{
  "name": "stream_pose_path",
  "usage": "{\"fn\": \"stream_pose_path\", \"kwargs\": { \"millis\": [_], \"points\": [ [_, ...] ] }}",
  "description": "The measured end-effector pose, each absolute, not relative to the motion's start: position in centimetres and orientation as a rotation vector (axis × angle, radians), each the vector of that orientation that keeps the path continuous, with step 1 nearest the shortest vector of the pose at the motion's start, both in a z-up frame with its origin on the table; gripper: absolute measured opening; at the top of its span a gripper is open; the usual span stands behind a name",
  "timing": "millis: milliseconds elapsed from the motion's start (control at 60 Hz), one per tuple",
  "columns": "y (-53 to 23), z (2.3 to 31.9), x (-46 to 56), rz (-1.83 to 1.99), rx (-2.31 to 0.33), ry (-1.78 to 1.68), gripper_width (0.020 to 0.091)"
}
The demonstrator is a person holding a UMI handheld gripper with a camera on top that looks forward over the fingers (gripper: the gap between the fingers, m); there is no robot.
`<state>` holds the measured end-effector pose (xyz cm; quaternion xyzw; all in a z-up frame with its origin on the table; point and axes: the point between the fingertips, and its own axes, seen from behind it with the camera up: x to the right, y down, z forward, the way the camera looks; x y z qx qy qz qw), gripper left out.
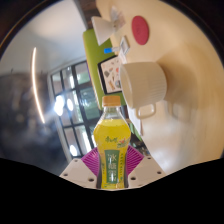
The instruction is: Pour water
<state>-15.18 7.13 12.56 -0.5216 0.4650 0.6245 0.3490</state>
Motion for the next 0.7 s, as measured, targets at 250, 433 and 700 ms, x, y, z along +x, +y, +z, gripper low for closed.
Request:
{"fn": "stream_pose_path", "kwargs": {
  "millis": [250,433,700],
  "points": [
    [7.6,13.8,-10.8,1.685,-1.036,1.47,0.0301],
    [7.5,14.1,-10.3,1.709,-0.987,1.528,0.03],
    [7.8,17.3,-11.4,1.533,-1.19,1.18,0.03]
  ]
}}
